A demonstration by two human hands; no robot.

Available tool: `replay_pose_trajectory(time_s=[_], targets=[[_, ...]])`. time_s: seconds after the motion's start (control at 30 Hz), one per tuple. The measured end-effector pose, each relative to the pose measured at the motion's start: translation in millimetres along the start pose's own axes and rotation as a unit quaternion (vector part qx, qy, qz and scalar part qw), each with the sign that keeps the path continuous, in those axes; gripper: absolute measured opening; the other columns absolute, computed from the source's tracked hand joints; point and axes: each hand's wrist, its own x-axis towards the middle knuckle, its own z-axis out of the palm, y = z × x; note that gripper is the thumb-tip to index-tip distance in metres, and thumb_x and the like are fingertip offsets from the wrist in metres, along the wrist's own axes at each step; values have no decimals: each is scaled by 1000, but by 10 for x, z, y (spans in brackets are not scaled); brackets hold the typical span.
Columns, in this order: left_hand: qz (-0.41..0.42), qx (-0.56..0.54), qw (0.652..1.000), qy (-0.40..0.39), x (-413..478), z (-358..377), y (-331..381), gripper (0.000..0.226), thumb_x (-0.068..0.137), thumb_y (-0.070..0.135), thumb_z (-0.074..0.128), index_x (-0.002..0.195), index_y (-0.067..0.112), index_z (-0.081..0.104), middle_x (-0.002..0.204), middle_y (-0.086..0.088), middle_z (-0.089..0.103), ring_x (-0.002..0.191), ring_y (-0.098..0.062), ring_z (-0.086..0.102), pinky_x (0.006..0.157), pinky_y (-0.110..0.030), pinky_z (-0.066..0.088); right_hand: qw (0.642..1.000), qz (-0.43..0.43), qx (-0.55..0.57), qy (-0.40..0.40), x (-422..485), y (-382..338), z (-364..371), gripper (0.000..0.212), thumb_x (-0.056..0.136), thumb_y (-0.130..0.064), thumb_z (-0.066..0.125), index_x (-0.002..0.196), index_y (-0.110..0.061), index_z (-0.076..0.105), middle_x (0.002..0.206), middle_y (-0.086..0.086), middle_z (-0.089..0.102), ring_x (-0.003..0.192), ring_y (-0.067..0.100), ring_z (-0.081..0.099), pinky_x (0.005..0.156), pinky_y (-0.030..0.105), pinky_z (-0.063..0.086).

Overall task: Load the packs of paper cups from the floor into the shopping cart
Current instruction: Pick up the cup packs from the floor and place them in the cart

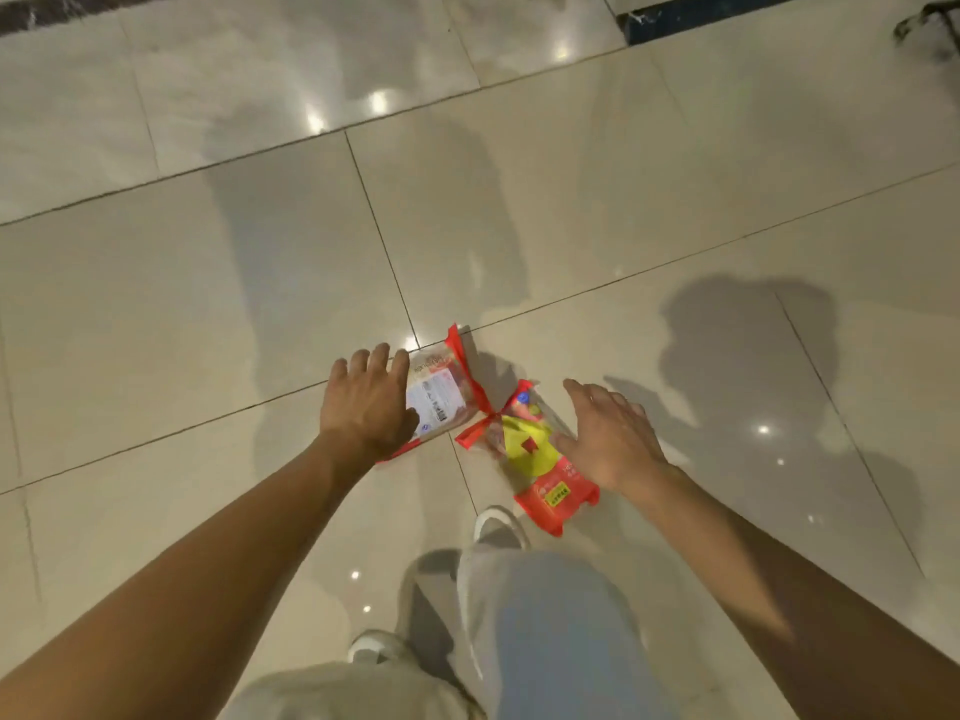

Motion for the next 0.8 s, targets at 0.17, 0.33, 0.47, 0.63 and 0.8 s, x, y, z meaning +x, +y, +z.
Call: replay_pose_trajectory(time_s=[0.17, 0.33, 0.47, 0.63, 0.8], targets=[[6, -74, 996, -52, 938, 1319, -169, 82, 87, 53, 66, 153, 17, 33, 157, -9, 40, 140, -34, 42, 114, -48, 38, 993, 38, 74, -81, 1176, 232, 1119, 94, 88, -51, 68, 160, -20, 16, 159, 13, 35, 144, 35, 36, 114, 45, 34], [-4, -206, 976, -71, 1618, 2007, -412, 86, 81, 48, 78, 148, 11, 39, 148, -13, 49, 129, -34, 50, 107, -44, 44, 980, 68, 159, -95, 1872, 544, 1950, 93, 75, -44, 83, 150, -19, 34, 152, 7, 42, 132, 31, 50, 104, 39, 44], [-41, -312, 944, -96, 1863, 2203, -555, 97, 53, 59, 86, 130, 10, 53, 122, -7, 67, 103, -24, 63, 94, -42, 55, 952, 94, 260, -129, 2060, 673, 2297, 79, 55, -39, 94, 121, -25, 53, 118, -4, 61, 106, 20, 64, 81, 31, 53], [-155, -478, 849, -162, 1584, 2529, -586, 85, 39, 48, 96, 105, 2, 67, 101, -12, 77, 88, -28, 76, 84, -46, 62, 942, 96, 314, -67, 2078, 711, 2719, 79, 42, -56, 89, 115, -38, 65, 113, -8, 68, 98, 10, 67, 85, 37, 58], [-266, -576, 770, -66, 809, 2312, -488, 79, 60, 34, 97, 114, 7, 45, 101, -10, 66, 85, -26, 70, 71, -42, 60, 909, 129, 394, 40, 1353, 372, 1788, 75, 46, -47, 92, 108, -25, 56, 107, -3, 60, 98, 18, 64, 74, 34, 52]])
